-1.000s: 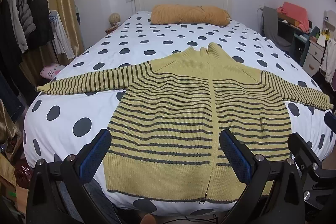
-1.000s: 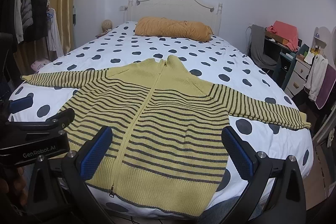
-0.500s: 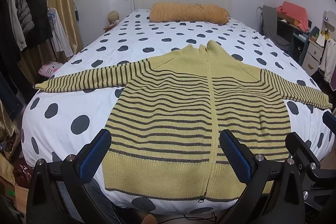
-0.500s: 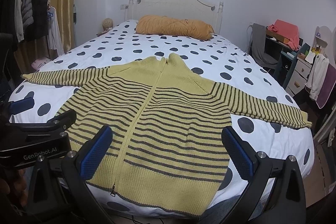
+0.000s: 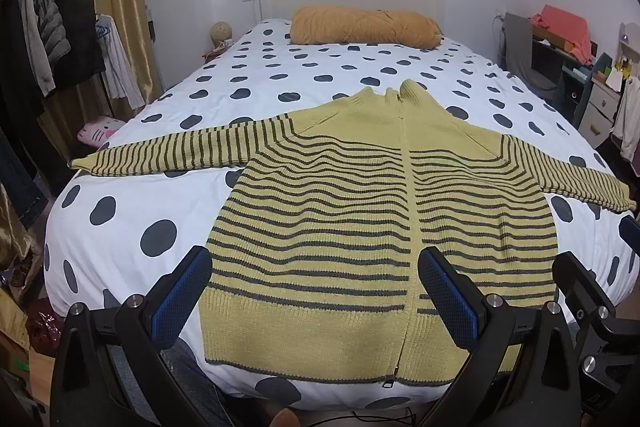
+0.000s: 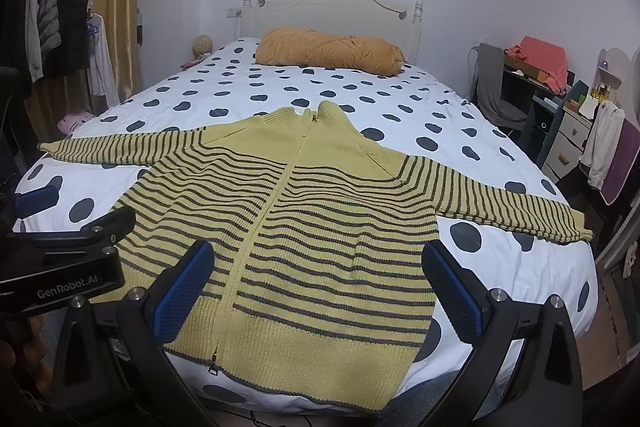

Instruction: Fold large clothes

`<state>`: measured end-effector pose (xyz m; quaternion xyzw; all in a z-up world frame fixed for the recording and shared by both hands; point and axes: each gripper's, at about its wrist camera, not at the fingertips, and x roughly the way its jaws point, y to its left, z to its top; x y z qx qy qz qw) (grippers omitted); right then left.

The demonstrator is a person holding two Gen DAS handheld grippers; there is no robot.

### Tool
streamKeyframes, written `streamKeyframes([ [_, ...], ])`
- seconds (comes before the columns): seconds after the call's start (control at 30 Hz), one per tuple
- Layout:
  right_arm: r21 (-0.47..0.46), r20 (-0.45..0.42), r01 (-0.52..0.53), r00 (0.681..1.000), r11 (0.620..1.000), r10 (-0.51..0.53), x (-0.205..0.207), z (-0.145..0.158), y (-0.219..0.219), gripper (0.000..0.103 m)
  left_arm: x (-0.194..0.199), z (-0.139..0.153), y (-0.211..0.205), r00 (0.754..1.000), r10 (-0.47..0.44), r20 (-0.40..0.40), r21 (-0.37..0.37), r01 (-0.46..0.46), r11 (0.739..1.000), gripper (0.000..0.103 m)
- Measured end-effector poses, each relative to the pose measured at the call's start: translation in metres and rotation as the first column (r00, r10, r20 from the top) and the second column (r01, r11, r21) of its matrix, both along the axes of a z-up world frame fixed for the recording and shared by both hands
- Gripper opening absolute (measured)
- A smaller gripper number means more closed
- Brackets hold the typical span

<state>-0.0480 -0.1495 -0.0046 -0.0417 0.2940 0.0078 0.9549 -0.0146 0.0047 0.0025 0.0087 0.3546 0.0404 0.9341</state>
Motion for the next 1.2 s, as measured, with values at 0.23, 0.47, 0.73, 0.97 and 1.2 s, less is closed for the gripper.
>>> streamKeyframes([
  [0.23,0.000,0.000,0.000,1.000,1.000,0.000,0.001,0.001,-0.001,0.103,-0.001,0.001,0.001,1.000,0.002,0.002,0.007,-0.002,1.000,0.103],
  [0.47,-0.001,0.000,0.001,1.000,1.000,-0.001,0.001,0.002,-0.002,0.103,-0.001,0.001,0.002,1.000,0.015,0.004,0.012,-0.015,1.000,0.103],
  [0.73,-0.003,0.007,0.011,1.000,1.000,-0.011,0.001,0.007,-0.011,0.103,-0.001,0.001,0.011,0.999,0.052,0.008,0.012,-0.052,0.999,0.103],
  [0.97,-0.005,0.006,0.009,1.000,1.000,-0.009,0.000,0.008,-0.011,0.103,-0.001,-0.002,0.013,0.998,0.056,0.001,0.014,-0.056,0.998,0.103],
  [1.2,-0.006,0.005,0.009,1.000,1.000,-0.009,0.000,0.008,-0.010,0.103,-0.001,-0.002,0.014,0.998,0.056,-0.001,0.014,-0.056,0.998,0.103],
])
